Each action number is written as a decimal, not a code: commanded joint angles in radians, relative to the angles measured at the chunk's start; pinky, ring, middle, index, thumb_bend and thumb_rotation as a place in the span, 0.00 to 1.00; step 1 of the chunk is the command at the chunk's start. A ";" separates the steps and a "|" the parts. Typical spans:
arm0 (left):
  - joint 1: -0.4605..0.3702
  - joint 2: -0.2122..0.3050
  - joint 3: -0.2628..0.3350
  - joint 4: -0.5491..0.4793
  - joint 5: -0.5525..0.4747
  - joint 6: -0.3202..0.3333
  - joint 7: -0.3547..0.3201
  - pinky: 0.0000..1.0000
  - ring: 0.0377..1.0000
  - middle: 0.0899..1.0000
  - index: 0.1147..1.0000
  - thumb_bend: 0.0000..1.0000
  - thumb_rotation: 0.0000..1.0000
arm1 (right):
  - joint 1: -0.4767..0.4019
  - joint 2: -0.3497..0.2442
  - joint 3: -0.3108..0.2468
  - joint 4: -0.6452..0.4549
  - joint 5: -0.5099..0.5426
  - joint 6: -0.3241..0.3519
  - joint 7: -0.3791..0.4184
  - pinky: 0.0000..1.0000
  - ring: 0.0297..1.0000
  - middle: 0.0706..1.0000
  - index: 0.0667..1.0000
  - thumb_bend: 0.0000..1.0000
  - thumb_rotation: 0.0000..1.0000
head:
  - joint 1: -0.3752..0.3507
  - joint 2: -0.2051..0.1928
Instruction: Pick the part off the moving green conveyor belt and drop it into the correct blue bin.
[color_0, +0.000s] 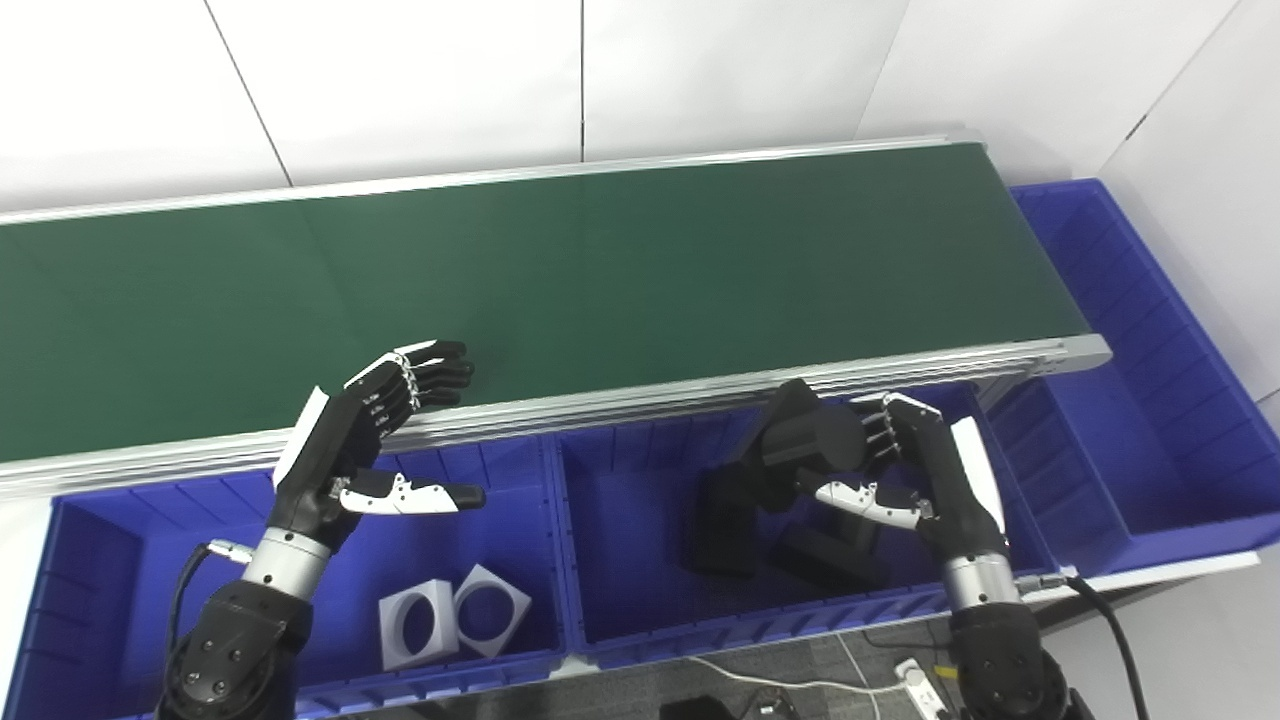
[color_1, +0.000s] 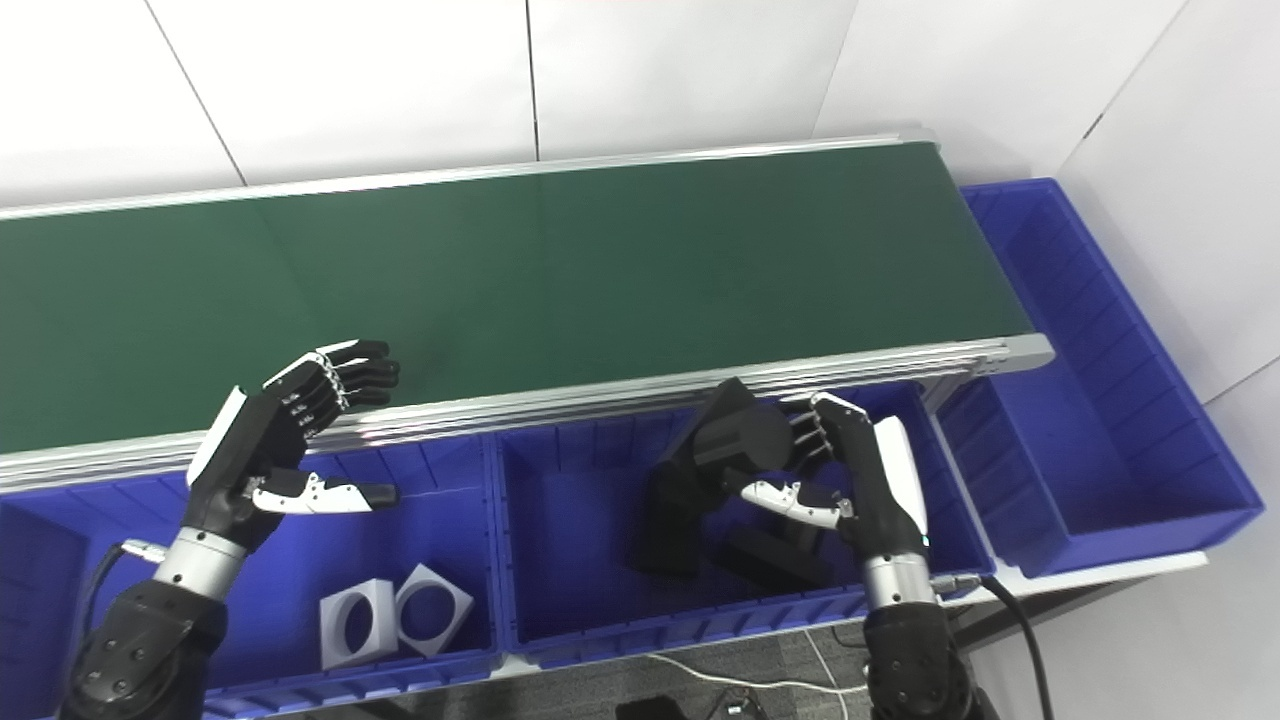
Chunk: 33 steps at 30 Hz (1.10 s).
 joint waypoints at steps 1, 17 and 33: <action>-0.022 0.007 0.008 -0.016 -0.017 -0.020 -0.009 0.72 0.74 0.70 0.72 1.00 0.06 | -0.001 -0.012 -0.012 -0.042 -0.002 0.006 0.000 0.31 0.37 0.43 0.51 0.51 0.00 | -0.001 -0.001; -0.020 0.012 0.017 -0.019 -0.021 -0.014 -0.021 0.72 0.74 0.71 0.72 1.00 0.05 | 0.008 -0.017 -0.039 -0.014 -0.081 0.086 -0.012 0.31 0.36 0.44 0.51 0.51 0.00 | -0.015 0.005; -0.020 0.007 0.023 -0.022 -0.010 -0.016 -0.023 0.72 0.74 0.71 0.72 1.00 0.08 | 0.010 -0.019 -0.036 0.002 -0.087 0.137 0.009 0.49 0.54 0.60 0.61 0.84 0.07 | -0.018 0.004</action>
